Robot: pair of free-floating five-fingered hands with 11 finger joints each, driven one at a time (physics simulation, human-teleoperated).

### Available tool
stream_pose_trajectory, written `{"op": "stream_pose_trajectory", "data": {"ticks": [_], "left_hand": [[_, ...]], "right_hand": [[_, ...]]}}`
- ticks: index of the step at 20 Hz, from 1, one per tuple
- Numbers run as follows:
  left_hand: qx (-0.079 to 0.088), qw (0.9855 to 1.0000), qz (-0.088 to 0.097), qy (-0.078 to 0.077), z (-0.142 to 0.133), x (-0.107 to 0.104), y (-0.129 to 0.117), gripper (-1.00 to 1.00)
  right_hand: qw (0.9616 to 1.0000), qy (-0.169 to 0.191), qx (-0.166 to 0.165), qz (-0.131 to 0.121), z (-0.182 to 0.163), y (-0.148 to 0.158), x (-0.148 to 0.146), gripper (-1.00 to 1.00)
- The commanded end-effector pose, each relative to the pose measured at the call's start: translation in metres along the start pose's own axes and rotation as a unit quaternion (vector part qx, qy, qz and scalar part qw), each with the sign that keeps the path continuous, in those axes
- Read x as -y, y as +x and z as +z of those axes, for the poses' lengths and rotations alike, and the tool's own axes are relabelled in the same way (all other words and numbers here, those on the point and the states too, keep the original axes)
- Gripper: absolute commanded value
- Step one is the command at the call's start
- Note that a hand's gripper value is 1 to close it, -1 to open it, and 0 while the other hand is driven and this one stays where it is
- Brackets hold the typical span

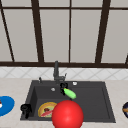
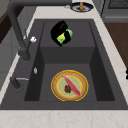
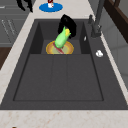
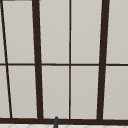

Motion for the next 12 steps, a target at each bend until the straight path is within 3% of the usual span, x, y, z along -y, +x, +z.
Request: {"op": "stream_pose_trajectory", "data": {"ticks": [1, 12], "left_hand": [[0.000, 1.0000, 0.000, 0.000, 0.000, 0.000, 0.000, 0.00], [0.000, 1.0000, 0.000, 0.000, 0.000, 0.000, 0.000, 0.00]], "right_hand": [[0.9999, -0.001, 0.008, -0.009, 0.006, -0.026, 0.002, 1.00], [0.9999, 0.005, 0.010, -0.008, 0.026, -0.097, 0.013, 1.00]]}}
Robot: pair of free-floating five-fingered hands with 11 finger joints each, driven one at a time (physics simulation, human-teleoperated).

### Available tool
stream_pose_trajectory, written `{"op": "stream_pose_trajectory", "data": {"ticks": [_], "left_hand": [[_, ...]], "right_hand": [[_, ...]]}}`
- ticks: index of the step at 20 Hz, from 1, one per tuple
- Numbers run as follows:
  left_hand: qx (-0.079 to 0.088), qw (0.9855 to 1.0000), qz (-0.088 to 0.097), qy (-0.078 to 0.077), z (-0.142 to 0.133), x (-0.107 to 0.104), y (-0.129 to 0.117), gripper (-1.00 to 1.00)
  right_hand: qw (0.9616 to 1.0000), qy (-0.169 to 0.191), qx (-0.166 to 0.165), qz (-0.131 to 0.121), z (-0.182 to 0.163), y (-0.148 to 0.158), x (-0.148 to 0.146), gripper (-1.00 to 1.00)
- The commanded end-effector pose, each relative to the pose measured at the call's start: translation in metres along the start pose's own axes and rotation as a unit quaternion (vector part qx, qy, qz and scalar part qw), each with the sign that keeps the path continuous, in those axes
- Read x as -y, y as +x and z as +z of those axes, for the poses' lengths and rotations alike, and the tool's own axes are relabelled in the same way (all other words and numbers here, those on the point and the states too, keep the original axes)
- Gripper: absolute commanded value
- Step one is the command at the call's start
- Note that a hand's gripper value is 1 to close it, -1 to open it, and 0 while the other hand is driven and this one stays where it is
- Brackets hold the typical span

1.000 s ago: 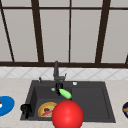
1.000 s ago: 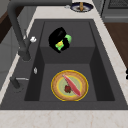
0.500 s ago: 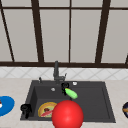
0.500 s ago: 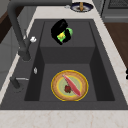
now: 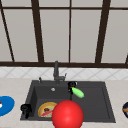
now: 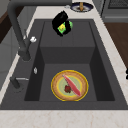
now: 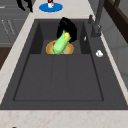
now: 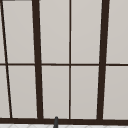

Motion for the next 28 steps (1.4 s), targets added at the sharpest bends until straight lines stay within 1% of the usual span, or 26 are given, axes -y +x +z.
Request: {"op": "stream_pose_trajectory", "data": {"ticks": [1, 4, 9, 17, 23, 28], "left_hand": [[0.000, 1.0000, 0.000, 0.000, 0.000, 0.000, 0.000, 0.00], [0.000, 1.0000, 0.000, 0.000, 0.000, 0.000, 0.000, 0.00], [0.000, 1.0000, 0.000, 0.000, 0.000, 0.000, 0.000, 0.00], [0.000, 1.0000, 0.000, 0.000, 0.000, 0.000, 0.000, 0.00], [0.000, 1.0000, 0.000, 0.000, 0.000, 0.000, 0.000, 0.00], [0.000, 1.0000, 0.000, 0.000, 0.000, 0.000, 0.000, 0.00]], "right_hand": [[1.0000, 0.003, 0.004, -0.001, 0.007, -0.025, 0.005, 1.00], [1.0000, -0.001, 0.005, -0.005, 0.015, -0.046, 0.007, 1.00], [1.0000, -0.001, 0.007, -0.003, 0.028, -0.081, 0.012, 1.00], [0.9999, 0.000, 0.013, -0.004, 0.036, -0.134, 0.015, 1.00], [0.9997, -0.003, 0.020, -0.016, 0.039, -0.175, 0.012, 1.00], [0.9995, -0.003, 0.023, -0.021, 0.041, -0.209, 0.009, 1.00]]}}
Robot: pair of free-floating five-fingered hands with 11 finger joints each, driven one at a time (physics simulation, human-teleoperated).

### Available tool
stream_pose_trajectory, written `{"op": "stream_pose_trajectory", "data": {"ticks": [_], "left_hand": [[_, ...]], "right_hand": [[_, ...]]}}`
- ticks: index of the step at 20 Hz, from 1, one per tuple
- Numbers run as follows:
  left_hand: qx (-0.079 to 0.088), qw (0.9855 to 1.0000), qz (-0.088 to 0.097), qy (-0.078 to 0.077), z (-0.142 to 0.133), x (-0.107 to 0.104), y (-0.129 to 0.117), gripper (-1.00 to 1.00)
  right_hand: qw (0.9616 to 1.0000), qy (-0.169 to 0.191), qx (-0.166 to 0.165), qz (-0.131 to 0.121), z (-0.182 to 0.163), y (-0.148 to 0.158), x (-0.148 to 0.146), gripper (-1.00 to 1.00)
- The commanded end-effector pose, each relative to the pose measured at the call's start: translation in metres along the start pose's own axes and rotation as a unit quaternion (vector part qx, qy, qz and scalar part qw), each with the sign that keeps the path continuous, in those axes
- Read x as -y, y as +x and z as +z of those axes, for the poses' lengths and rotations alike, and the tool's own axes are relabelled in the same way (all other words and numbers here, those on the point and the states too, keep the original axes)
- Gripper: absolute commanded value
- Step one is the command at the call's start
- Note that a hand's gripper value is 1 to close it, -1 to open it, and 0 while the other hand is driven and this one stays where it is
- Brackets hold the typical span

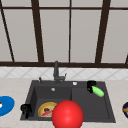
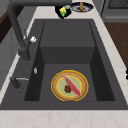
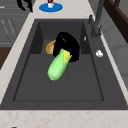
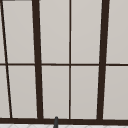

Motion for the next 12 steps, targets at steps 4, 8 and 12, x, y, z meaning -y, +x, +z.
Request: {"op": "stream_pose_trajectory", "data": {"ticks": [4, 8, 12], "left_hand": [[0.000, 1.0000, 0.000, 0.000, 0.000, 0.000, 0.000, 0.00], [0.000, 1.0000, 0.000, 0.000, 0.000, 0.000, 0.000, 0.00], [0.000, 1.0000, 0.000, 0.000, 0.000, 0.000, 0.000, 0.00]], "right_hand": [[0.9999, -0.001, 0.010, -0.006, 0.006, -0.048, 0.000, 1.00], [0.9999, -0.004, 0.012, -0.011, 0.010, -0.079, -0.001, 1.00], [0.9998, -0.004, 0.015, -0.015, 0.013, -0.109, -0.002, 1.00]]}}
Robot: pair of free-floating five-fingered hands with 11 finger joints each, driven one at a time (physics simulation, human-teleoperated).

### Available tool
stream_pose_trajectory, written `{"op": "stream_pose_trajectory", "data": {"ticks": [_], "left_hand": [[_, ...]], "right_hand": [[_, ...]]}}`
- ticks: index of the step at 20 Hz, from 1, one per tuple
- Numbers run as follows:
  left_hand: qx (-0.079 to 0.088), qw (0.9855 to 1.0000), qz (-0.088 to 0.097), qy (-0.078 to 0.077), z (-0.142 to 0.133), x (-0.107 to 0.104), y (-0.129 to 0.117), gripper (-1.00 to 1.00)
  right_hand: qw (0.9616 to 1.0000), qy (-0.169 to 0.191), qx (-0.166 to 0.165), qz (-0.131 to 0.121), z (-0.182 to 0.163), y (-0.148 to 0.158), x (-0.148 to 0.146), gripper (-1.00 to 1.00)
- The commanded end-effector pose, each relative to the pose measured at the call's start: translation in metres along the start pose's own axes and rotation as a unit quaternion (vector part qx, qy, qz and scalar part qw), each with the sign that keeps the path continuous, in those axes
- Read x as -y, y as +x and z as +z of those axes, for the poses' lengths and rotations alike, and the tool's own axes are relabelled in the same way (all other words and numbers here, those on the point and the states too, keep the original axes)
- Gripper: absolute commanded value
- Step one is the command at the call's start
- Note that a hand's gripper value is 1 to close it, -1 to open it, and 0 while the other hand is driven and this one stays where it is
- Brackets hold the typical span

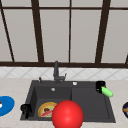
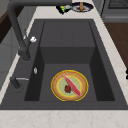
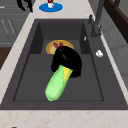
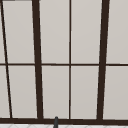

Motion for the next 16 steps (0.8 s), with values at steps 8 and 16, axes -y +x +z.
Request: {"op": "stream_pose_trajectory", "data": {"ticks": [8, 16], "left_hand": [[0.000, 1.0000, 0.000, 0.000, 0.000, 0.000, 0.000, 0.00], [0.000, 1.0000, 0.000, 0.000, 0.000, 0.000, 0.000, 0.00]], "right_hand": [[0.9999, -0.002, 0.012, -0.012, 0.011, -0.082, 0.000, 1.00], [0.9996, -0.003, 0.018, -0.021, 0.019, -0.144, -0.001, 1.00]]}}
